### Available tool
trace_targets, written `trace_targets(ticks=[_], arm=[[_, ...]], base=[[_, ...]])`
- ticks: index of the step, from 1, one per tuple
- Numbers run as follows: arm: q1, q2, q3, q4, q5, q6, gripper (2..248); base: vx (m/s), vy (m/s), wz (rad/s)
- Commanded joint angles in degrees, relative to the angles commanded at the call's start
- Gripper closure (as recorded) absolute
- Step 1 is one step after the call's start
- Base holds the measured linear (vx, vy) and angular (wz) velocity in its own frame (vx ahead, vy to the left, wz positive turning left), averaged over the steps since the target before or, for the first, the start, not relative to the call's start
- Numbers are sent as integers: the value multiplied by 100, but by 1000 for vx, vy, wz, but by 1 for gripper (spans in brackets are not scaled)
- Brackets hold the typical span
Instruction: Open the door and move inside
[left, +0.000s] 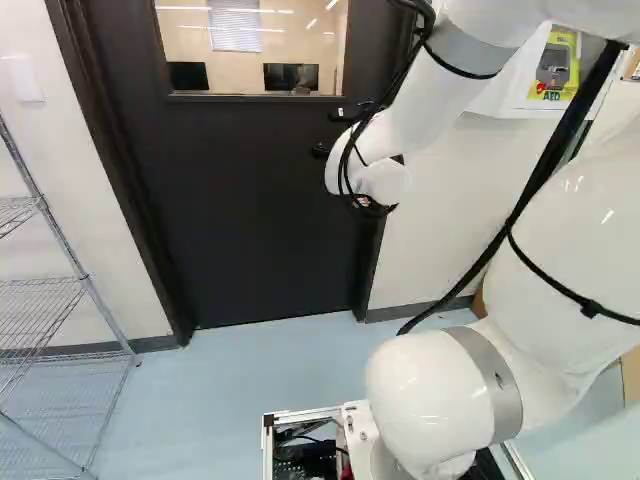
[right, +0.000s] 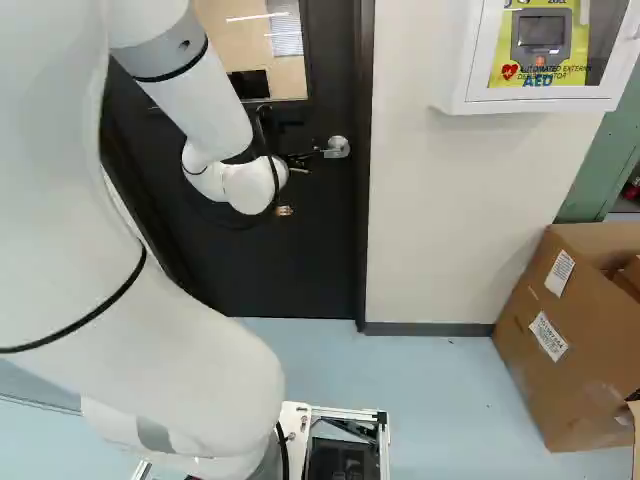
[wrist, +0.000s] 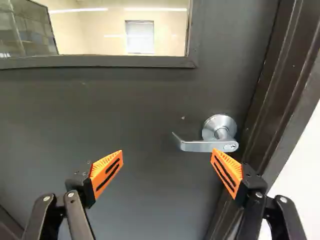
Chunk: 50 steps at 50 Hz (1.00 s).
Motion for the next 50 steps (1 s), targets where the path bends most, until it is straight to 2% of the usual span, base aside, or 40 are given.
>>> trace_targets(ticks=[25, 37, 50], arm=[[82, -369, -681, 0, -304, 0, 3], [97, -337, -796, 0, -513, 0, 3], [111, -421, -887, 0, -541, 0, 3]], base=[[0, 0, 0], [0, 0, 0], [0, 0, 0]])
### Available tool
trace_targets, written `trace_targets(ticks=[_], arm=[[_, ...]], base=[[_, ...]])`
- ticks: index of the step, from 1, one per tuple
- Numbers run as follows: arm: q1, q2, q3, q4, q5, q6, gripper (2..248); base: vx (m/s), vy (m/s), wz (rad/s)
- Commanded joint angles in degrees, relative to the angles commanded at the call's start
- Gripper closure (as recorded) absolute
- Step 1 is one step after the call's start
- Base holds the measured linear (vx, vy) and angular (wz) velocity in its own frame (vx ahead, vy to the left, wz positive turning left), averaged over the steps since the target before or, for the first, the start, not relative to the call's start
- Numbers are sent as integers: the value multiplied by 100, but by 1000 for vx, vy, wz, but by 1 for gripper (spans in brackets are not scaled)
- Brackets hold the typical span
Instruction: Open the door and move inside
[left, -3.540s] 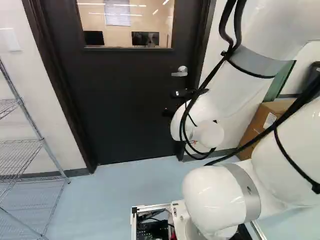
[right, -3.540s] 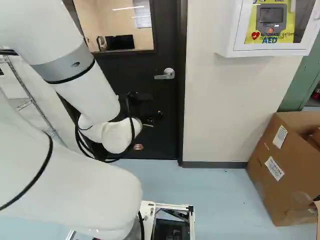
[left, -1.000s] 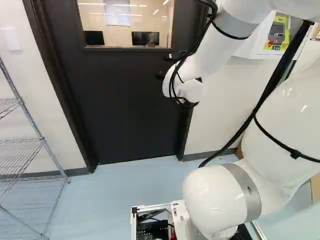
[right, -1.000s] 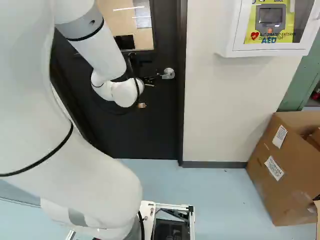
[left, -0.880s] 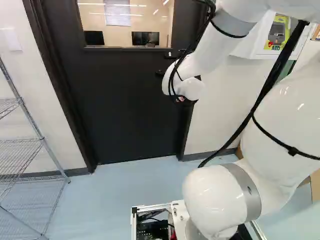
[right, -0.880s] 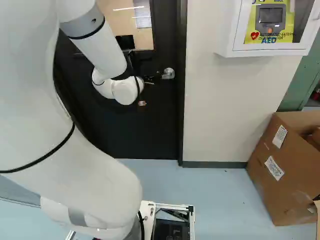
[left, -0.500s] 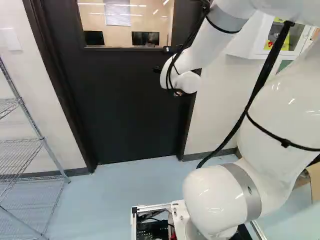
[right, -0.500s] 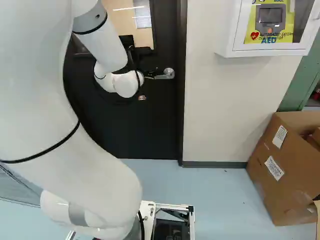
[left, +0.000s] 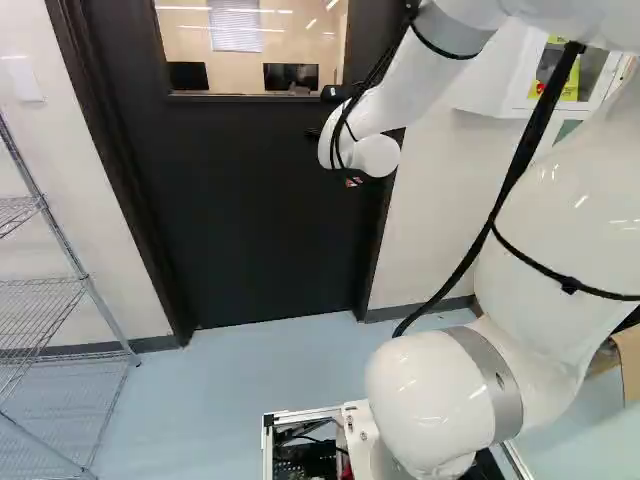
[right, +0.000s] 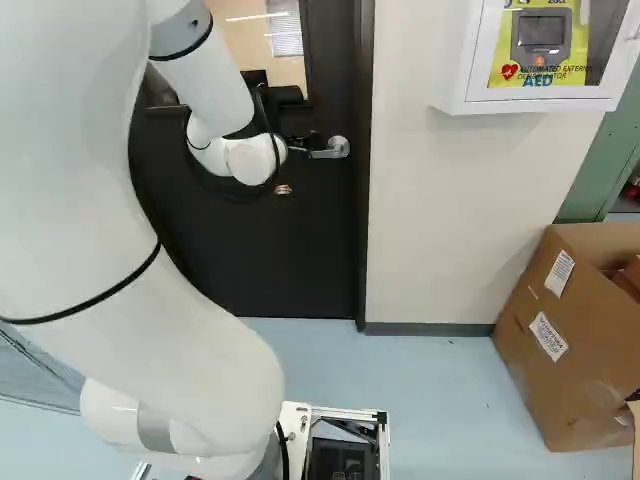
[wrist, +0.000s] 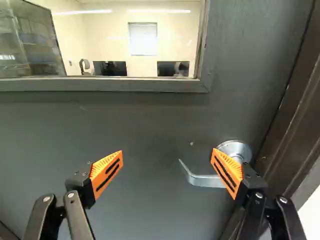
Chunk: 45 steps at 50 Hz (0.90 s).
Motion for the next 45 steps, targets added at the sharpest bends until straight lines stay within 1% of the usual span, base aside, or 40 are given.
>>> trace_targets(ticks=[13, 19, 29, 45], arm=[[53, -366, -226, 0, 0, 0, 3], [68, -476, -265, 0, 0, 0, 3], [73, -576, -242, 0, 0, 0, 3], [79, -594, -48, 0, 0, 0, 3]], base=[[0, 0, 0], [0, 0, 0], [0, 0, 0], [0, 0, 0]])
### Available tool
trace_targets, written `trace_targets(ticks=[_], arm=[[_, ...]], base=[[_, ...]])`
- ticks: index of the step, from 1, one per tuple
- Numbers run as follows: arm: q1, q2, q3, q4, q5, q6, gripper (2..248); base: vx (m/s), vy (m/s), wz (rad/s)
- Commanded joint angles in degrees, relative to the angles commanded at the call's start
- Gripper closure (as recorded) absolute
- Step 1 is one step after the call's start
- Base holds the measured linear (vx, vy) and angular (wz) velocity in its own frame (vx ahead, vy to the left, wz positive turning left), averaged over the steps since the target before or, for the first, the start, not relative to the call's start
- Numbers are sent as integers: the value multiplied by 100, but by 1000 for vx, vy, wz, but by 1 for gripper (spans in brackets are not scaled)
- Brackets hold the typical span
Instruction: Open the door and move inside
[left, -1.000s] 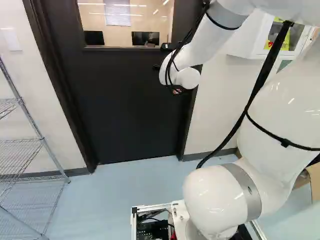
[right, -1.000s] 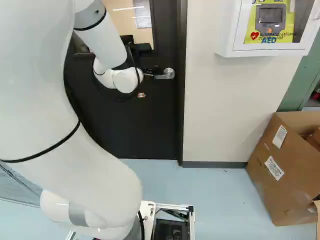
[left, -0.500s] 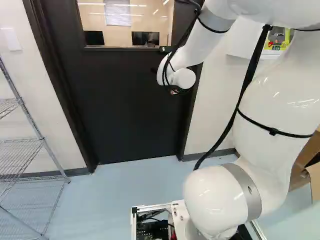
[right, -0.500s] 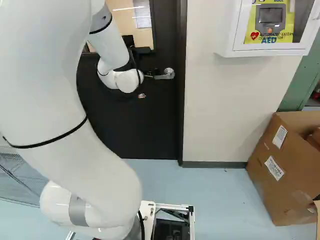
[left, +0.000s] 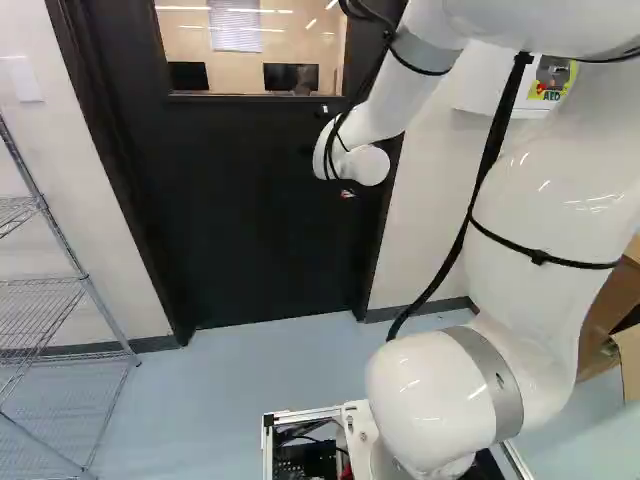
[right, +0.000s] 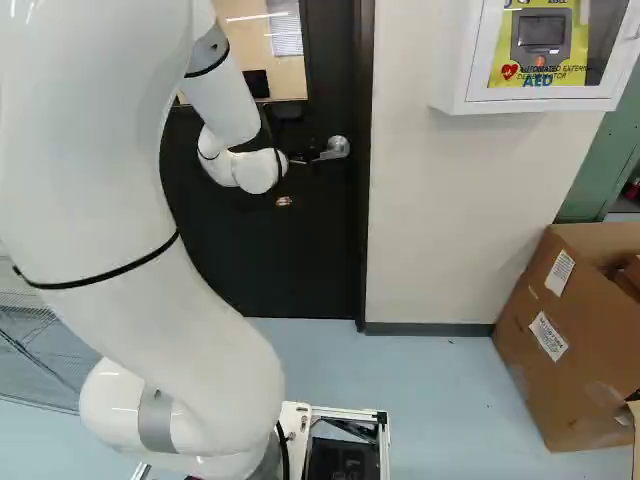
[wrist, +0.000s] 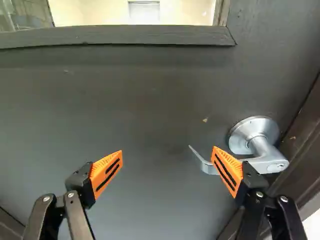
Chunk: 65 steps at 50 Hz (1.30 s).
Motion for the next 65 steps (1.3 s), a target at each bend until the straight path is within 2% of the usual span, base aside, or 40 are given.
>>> trace_targets(ticks=[48, 65], arm=[[0, -511, 82, 0, 0, 0, 3], [-11, -429, 165, 0, 0, 0, 3]], base=[[0, 0, 0], [0, 0, 0]])
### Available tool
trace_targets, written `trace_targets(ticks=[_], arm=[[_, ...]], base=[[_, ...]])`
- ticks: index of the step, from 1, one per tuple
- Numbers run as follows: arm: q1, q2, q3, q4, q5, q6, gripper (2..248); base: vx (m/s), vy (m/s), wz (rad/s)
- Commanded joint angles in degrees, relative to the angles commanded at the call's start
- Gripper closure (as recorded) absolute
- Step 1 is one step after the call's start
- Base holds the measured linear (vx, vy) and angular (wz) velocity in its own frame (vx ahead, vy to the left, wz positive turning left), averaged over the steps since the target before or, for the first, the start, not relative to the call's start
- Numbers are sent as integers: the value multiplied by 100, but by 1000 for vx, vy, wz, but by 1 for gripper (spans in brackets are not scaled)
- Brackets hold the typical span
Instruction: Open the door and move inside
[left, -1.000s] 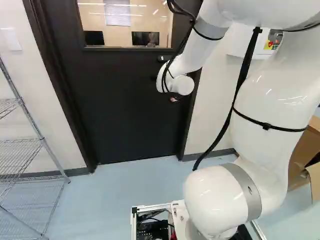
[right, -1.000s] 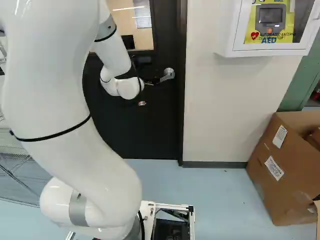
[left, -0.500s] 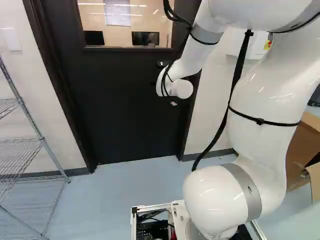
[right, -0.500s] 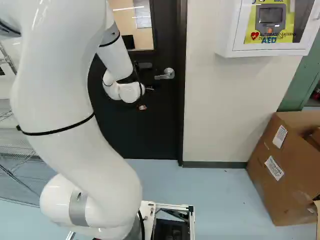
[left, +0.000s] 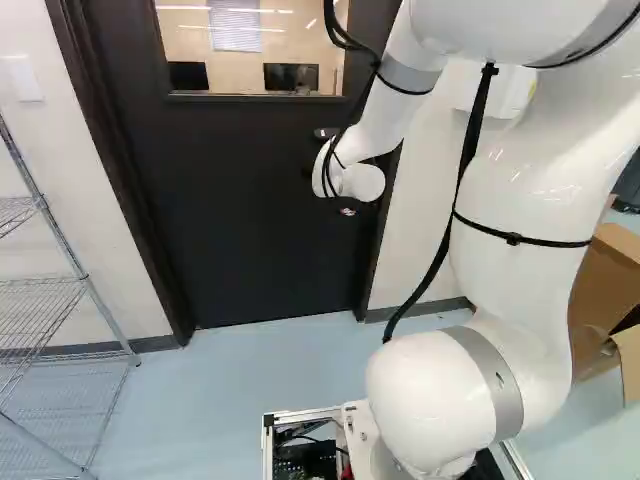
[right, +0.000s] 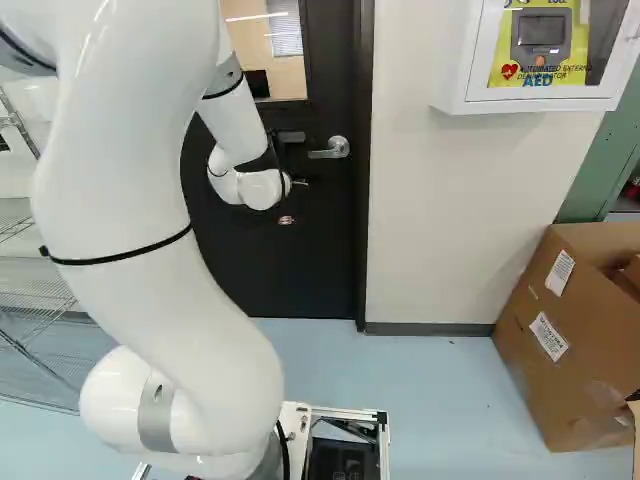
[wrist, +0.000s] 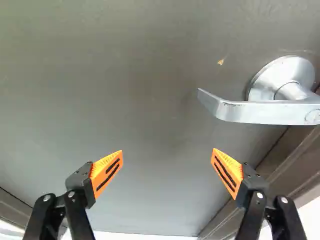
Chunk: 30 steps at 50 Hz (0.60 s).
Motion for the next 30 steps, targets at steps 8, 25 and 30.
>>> trace_targets(ticks=[8, 25, 30], arm=[[-43, 283, 212, 0, 0, 0, 3], [-161, 943, 671, 0, 0, 0, 3], [-187, 1085, 744, 0, 0, 0, 3]], base=[[0, 0, 0], [0, 0, 0], [0, 0, 0]])
